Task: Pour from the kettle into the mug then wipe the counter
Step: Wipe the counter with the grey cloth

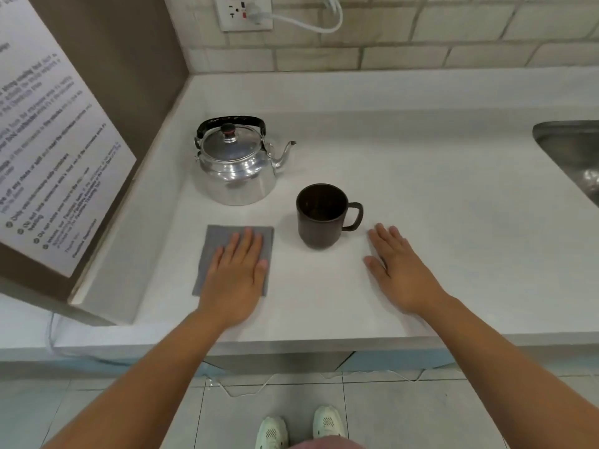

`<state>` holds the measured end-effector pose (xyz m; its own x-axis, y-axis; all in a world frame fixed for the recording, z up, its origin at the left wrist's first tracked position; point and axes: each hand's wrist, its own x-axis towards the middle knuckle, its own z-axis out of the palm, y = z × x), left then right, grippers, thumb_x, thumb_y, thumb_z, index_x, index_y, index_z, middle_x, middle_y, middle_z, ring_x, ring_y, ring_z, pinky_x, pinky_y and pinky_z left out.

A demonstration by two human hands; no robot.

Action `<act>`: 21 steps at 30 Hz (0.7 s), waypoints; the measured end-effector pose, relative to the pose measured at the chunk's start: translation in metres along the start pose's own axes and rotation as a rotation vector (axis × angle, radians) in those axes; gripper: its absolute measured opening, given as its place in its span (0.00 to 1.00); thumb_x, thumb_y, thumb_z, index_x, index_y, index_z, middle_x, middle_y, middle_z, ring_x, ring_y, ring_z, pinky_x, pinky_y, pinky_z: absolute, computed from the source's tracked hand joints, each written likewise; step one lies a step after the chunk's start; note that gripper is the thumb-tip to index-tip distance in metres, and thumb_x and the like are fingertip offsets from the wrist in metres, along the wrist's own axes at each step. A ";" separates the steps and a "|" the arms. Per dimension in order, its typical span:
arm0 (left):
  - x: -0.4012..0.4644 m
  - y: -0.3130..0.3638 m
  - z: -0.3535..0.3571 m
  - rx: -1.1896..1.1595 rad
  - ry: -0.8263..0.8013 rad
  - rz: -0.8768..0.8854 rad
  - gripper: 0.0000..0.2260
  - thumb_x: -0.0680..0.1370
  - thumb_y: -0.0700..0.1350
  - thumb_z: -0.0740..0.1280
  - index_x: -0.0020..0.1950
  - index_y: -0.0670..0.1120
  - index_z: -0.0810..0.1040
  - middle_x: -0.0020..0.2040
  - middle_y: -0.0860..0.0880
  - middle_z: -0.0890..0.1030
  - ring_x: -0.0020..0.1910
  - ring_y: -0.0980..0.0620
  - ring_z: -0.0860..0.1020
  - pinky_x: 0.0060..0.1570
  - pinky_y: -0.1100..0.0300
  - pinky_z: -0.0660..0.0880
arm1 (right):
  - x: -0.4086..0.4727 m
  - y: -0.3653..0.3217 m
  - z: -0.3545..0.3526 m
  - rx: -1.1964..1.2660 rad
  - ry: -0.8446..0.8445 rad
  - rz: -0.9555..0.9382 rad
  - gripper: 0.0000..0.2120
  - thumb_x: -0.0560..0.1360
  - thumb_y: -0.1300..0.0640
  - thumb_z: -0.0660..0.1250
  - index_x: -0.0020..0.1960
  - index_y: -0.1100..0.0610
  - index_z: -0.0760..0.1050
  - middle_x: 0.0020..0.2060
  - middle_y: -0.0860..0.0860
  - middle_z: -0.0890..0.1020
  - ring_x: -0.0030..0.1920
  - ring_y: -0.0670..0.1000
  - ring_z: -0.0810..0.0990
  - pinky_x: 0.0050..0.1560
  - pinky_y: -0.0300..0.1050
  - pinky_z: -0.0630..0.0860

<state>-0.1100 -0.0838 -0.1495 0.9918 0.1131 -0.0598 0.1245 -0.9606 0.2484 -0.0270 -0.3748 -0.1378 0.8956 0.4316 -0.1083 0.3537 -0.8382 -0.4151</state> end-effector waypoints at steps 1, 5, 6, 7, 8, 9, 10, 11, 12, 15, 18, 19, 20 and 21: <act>-0.015 0.010 0.005 -0.005 -0.010 0.053 0.24 0.82 0.55 0.41 0.77 0.52 0.40 0.79 0.53 0.43 0.76 0.54 0.39 0.73 0.56 0.36 | 0.000 0.000 -0.001 0.004 -0.009 -0.006 0.28 0.81 0.45 0.48 0.78 0.53 0.47 0.78 0.49 0.47 0.77 0.49 0.40 0.73 0.40 0.38; -0.050 0.058 0.015 -0.024 -0.105 0.348 0.25 0.79 0.59 0.33 0.75 0.56 0.36 0.77 0.57 0.38 0.74 0.60 0.32 0.72 0.59 0.33 | -0.001 0.005 -0.012 0.131 -0.055 -0.005 0.28 0.81 0.46 0.52 0.77 0.54 0.51 0.78 0.48 0.51 0.77 0.48 0.44 0.72 0.39 0.42; -0.049 0.072 0.018 -0.029 -0.122 0.420 0.25 0.79 0.59 0.34 0.76 0.56 0.36 0.77 0.57 0.38 0.74 0.60 0.32 0.72 0.58 0.33 | -0.003 0.007 -0.016 0.193 -0.034 0.013 0.27 0.81 0.47 0.53 0.77 0.54 0.53 0.78 0.48 0.53 0.77 0.47 0.46 0.71 0.38 0.44; -0.044 0.088 0.021 -0.035 -0.135 0.484 0.25 0.80 0.58 0.36 0.76 0.56 0.37 0.78 0.57 0.39 0.74 0.60 0.32 0.72 0.58 0.32 | -0.007 0.009 -0.019 0.259 0.008 0.032 0.26 0.81 0.48 0.54 0.77 0.54 0.56 0.77 0.48 0.56 0.77 0.47 0.49 0.71 0.38 0.46; -0.036 0.105 0.024 -0.039 -0.151 0.538 0.24 0.81 0.57 0.38 0.77 0.55 0.39 0.78 0.56 0.40 0.74 0.59 0.33 0.71 0.58 0.32 | -0.011 0.009 -0.022 0.318 0.059 0.046 0.24 0.81 0.50 0.54 0.76 0.54 0.58 0.76 0.49 0.59 0.77 0.47 0.51 0.72 0.38 0.47; -0.026 0.121 0.026 -0.040 -0.177 0.585 0.24 0.82 0.56 0.41 0.78 0.54 0.42 0.79 0.55 0.41 0.75 0.57 0.34 0.72 0.58 0.32 | -0.016 0.009 -0.024 0.363 0.109 0.053 0.22 0.82 0.52 0.55 0.75 0.55 0.61 0.76 0.50 0.62 0.76 0.48 0.54 0.72 0.39 0.50; -0.014 0.138 0.028 -0.042 -0.207 0.633 0.24 0.83 0.55 0.43 0.78 0.52 0.45 0.79 0.53 0.44 0.76 0.56 0.37 0.72 0.57 0.34 | -0.021 0.010 -0.025 0.392 0.156 0.059 0.21 0.82 0.55 0.55 0.74 0.55 0.63 0.74 0.52 0.65 0.75 0.49 0.58 0.73 0.40 0.53; -0.001 0.153 0.027 -0.044 -0.234 0.680 0.23 0.83 0.54 0.45 0.78 0.51 0.50 0.80 0.52 0.48 0.77 0.54 0.41 0.73 0.54 0.37 | -0.024 0.009 -0.026 0.412 0.203 0.060 0.20 0.82 0.57 0.55 0.73 0.55 0.65 0.73 0.53 0.68 0.74 0.50 0.62 0.72 0.41 0.56; 0.011 0.166 0.023 -0.054 -0.254 0.730 0.22 0.83 0.53 0.48 0.77 0.50 0.56 0.79 0.50 0.55 0.77 0.52 0.46 0.74 0.51 0.40 | -0.027 0.007 -0.027 0.432 0.248 0.062 0.19 0.81 0.59 0.55 0.72 0.55 0.66 0.71 0.53 0.70 0.72 0.49 0.66 0.70 0.39 0.59; 0.028 0.180 0.005 -0.254 -0.266 0.843 0.14 0.81 0.47 0.60 0.64 0.46 0.76 0.66 0.47 0.76 0.68 0.50 0.68 0.69 0.47 0.61 | -0.031 0.000 -0.028 0.589 0.298 0.074 0.19 0.81 0.57 0.54 0.71 0.52 0.66 0.69 0.49 0.72 0.67 0.43 0.69 0.65 0.35 0.62; 0.013 0.141 -0.003 -0.393 -0.145 0.740 0.10 0.78 0.46 0.64 0.56 0.49 0.81 0.55 0.51 0.83 0.55 0.52 0.78 0.54 0.52 0.74 | -0.038 -0.003 -0.020 0.783 0.092 0.014 0.23 0.81 0.47 0.52 0.75 0.46 0.55 0.73 0.40 0.61 0.73 0.39 0.59 0.71 0.35 0.55; 0.004 0.120 -0.005 -0.407 -0.077 0.649 0.09 0.77 0.48 0.65 0.54 0.51 0.82 0.51 0.53 0.84 0.51 0.53 0.80 0.50 0.53 0.76 | -0.041 -0.001 -0.016 0.705 0.009 -0.047 0.25 0.81 0.44 0.50 0.76 0.45 0.51 0.74 0.38 0.56 0.74 0.37 0.53 0.72 0.33 0.51; -0.003 0.099 -0.006 -0.419 0.006 0.557 0.08 0.76 0.49 0.66 0.51 0.51 0.83 0.48 0.54 0.85 0.47 0.54 0.80 0.48 0.53 0.76 | -0.043 0.002 -0.011 0.558 -0.054 -0.119 0.27 0.80 0.42 0.49 0.77 0.45 0.48 0.75 0.37 0.51 0.75 0.36 0.48 0.73 0.32 0.47; -0.009 0.079 -0.008 -0.426 0.101 0.476 0.08 0.74 0.49 0.66 0.49 0.51 0.83 0.45 0.55 0.84 0.45 0.54 0.80 0.47 0.53 0.77 | -0.044 0.008 -0.007 0.368 -0.084 -0.178 0.28 0.79 0.40 0.47 0.77 0.45 0.46 0.75 0.37 0.48 0.75 0.37 0.44 0.74 0.34 0.43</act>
<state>-0.1085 -0.1587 -0.1219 0.9367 -0.2572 0.2377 -0.3495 -0.7288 0.5888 -0.0615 -0.4023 -0.1300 0.7985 0.5976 -0.0726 0.3674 -0.5793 -0.7276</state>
